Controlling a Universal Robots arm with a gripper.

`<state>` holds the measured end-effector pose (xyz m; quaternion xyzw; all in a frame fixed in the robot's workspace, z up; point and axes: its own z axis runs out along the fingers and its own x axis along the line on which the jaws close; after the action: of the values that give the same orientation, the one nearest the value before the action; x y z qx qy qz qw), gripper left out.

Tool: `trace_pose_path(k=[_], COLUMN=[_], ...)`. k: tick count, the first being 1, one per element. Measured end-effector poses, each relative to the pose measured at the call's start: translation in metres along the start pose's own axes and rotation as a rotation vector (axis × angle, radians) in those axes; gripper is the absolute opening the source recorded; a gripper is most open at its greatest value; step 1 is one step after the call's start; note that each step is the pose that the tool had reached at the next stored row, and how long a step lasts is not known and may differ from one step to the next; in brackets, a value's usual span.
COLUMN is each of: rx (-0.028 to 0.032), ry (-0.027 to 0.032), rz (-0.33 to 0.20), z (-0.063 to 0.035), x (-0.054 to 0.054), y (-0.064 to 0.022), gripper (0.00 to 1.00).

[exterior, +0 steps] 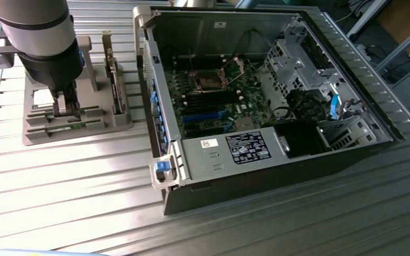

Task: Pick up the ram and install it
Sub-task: 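Pick up the ram and move it above insertion slot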

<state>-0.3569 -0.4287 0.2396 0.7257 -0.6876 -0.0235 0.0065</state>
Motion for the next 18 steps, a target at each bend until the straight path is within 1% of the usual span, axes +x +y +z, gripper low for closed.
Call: trace_pose_path(k=[18], rx=[0.0000], ry=[0.0000], rz=[0.000], z=[0.0081], x=[0.0049], y=[0.0024], gripper=[0.36])
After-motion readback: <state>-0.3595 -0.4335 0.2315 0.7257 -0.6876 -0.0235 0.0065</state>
